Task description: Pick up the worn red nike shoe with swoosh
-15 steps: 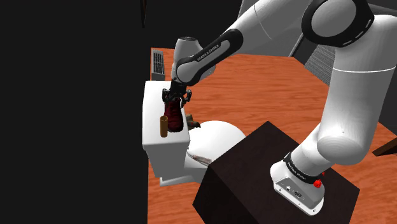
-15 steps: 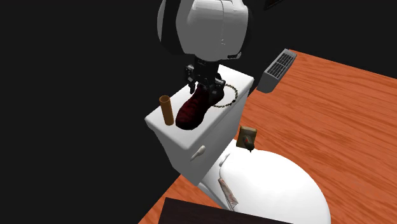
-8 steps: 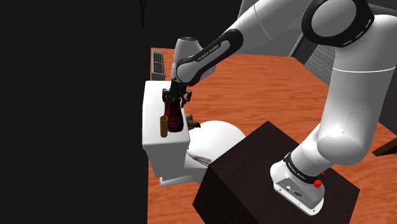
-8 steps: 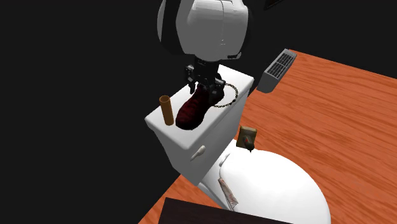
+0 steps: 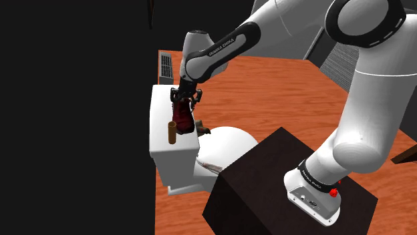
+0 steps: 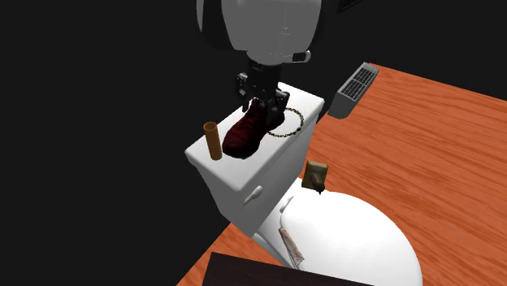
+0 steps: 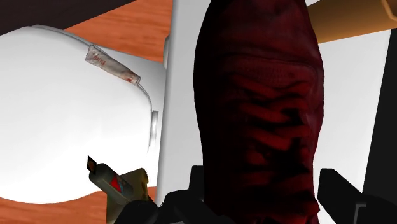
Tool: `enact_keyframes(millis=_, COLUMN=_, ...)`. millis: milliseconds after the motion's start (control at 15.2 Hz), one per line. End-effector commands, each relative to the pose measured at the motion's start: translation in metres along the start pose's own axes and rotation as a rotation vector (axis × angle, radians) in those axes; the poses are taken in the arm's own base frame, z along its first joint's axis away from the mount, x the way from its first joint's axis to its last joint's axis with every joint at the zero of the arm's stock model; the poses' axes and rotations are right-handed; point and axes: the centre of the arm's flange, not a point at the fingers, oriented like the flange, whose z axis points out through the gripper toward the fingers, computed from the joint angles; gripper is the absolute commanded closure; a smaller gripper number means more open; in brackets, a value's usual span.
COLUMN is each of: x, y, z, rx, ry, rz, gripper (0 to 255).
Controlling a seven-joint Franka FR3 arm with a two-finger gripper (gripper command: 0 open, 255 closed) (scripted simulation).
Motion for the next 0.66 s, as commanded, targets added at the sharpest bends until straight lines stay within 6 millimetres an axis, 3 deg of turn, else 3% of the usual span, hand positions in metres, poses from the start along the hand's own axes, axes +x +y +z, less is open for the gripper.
enact_keyframes(millis=0, x=-0.001, y=-0.002, z=-0.012, rx=0.001, ry=0.002, rz=0.0, gripper=255)
enact_keyframes(millis=462, x=-0.003, y=-0.006, z=-0.049, rx=0.001, ry=0.002, rz=0.0, gripper=255)
enact_keyframes(millis=594, x=-0.003, y=-0.006, z=-0.05, rx=0.001, ry=0.002, rz=0.0, gripper=255)
